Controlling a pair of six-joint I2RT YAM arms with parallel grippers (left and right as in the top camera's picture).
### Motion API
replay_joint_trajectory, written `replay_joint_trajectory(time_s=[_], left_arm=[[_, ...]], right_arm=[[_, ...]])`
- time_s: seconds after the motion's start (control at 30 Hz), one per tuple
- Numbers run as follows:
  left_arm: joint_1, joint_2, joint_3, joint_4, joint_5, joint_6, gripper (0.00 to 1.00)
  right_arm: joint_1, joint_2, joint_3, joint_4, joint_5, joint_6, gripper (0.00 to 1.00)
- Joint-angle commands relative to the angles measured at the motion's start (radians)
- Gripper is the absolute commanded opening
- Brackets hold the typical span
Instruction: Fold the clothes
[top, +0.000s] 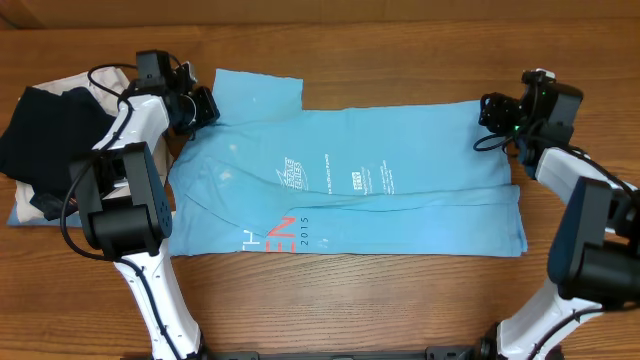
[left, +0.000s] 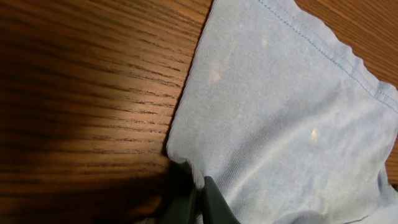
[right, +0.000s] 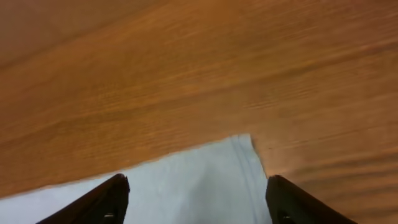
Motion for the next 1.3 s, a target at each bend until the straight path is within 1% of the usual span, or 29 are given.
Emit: replay_joint_trajectory(time_s=[0.0,0.13,0.17,0.3,0.5,0.67,0.9,0.93,0.97,1.0,1.03,1.07,1.17,1.2,1.27], left_arm=[[0.002,0.015,-0.001,-0.002,0.022,-0.014,0.04],[0.002,0.015,-0.002,-0.010,0.022,-0.014,0.04],[0.002,0.015,-0.002,-0.011,0.022,-0.014,0.04],[0.002,0.015,-0.002,-0.013,0.021,-0.014,0.04],[0.002,0.015,-0.002,-0.021,0.022,-0.014,0.04],[0.002,0.015,-0.002,-0.021,0.022,-0.014,0.04],[0.002,0.015,-0.002,-0.025,0.022,-0.014,0.04],[0.002,0.015,-0.002,-0.028,0.022,-0.014,0.04],[0.002,0.015,-0.002,-0.028,0.022,-0.014,0.04],[0.002,0.015,-0.002,-0.028,0.022,-0.014,0.04],[0.002,0.015,-0.002,-0.028,0.022,-0.014,0.04],[0.002,0.015,-0.002,-0.028,0.022,-0.014,0.04],[0.002,0.015,-0.002,-0.029,0.022,-0.014,0.04],[0.002,0.015,-0.002,-0.029,0.022,-0.014,0.04],[0.002,0.015,-0.002,-0.033,0.022,-0.014,0.04]], right_arm=[[0.001,0.063,0.015,0.064,0.003,-0.004,0.75],[0.001,0.119,0.018,0.138,0.003,-0.004,0.73],[0.001,0.131,0.022,0.146,0.004,-0.003,0.72],[0.001,0.168,0.041,0.172,0.031,-0.003,0.71],[0.001,0.210,0.095,0.161,0.033,-0.003,0.70],[0.001,0.217,0.101,0.149,0.034,-0.003,0.62],[0.001,0.221,0.100,0.120,0.056,-0.004,0.59],[0.001,0.222,0.100,0.119,0.055,-0.004,0.55],[0.002,0.222,0.100,0.119,0.055,-0.004,0.47],[0.003,0.222,0.100,0.117,0.055,-0.004,0.42],[0.003,0.221,0.100,0.114,0.055,-0.004,0.34],[0.003,0.222,0.100,0.113,0.055,-0.003,0.29],[0.003,0.222,0.100,0.106,0.057,-0.004,0.23],[0.003,0.222,0.100,0.106,0.059,-0.004,0.17],[0.003,0.222,0.100,0.106,0.063,-0.003,0.11]])
